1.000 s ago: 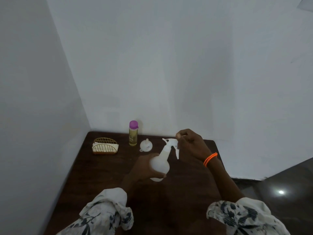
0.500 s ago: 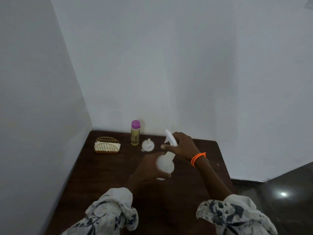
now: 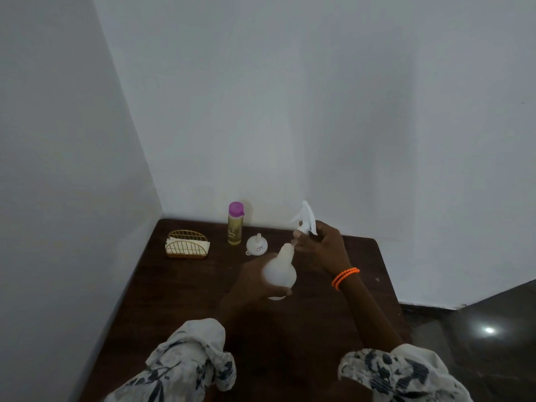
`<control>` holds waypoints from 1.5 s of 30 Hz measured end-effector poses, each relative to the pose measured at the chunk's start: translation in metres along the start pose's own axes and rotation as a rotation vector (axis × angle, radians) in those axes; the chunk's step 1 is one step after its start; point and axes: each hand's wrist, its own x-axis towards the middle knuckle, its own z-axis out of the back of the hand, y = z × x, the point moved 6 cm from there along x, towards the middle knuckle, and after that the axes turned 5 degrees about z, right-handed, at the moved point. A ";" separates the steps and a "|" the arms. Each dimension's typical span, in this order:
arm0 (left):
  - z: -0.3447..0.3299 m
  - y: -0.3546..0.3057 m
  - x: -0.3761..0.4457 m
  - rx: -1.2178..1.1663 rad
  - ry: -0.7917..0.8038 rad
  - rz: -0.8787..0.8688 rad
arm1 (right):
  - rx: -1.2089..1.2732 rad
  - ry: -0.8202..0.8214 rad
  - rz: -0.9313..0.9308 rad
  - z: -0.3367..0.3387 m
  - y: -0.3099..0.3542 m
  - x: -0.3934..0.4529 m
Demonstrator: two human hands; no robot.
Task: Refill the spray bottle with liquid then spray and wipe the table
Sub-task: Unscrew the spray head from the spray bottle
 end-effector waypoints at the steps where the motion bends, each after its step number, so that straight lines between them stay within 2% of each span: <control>1: 0.000 0.000 0.001 0.007 0.000 -0.005 | 0.037 -0.008 -0.007 0.000 0.003 0.000; 10: 0.003 0.013 0.001 0.045 -0.010 0.015 | 0.292 -0.189 -0.089 0.031 0.008 0.005; 15: 0.002 0.031 0.001 0.005 0.015 0.126 | 0.477 -0.098 -0.069 0.038 0.006 0.009; 20: 0.002 0.039 -0.003 -0.027 -0.043 0.180 | 0.608 -0.002 -0.049 0.038 0.002 0.008; 25: 0.005 0.027 -0.002 -0.057 -0.105 0.202 | 0.804 -0.097 -0.151 0.031 -0.021 -0.003; 28: 0.008 0.024 -0.002 -0.049 -0.153 0.205 | 0.813 -0.149 -0.193 0.029 -0.031 -0.010; 45: 0.002 0.029 -0.005 -0.020 -0.124 0.236 | 0.852 -0.290 -0.191 0.044 -0.039 -0.018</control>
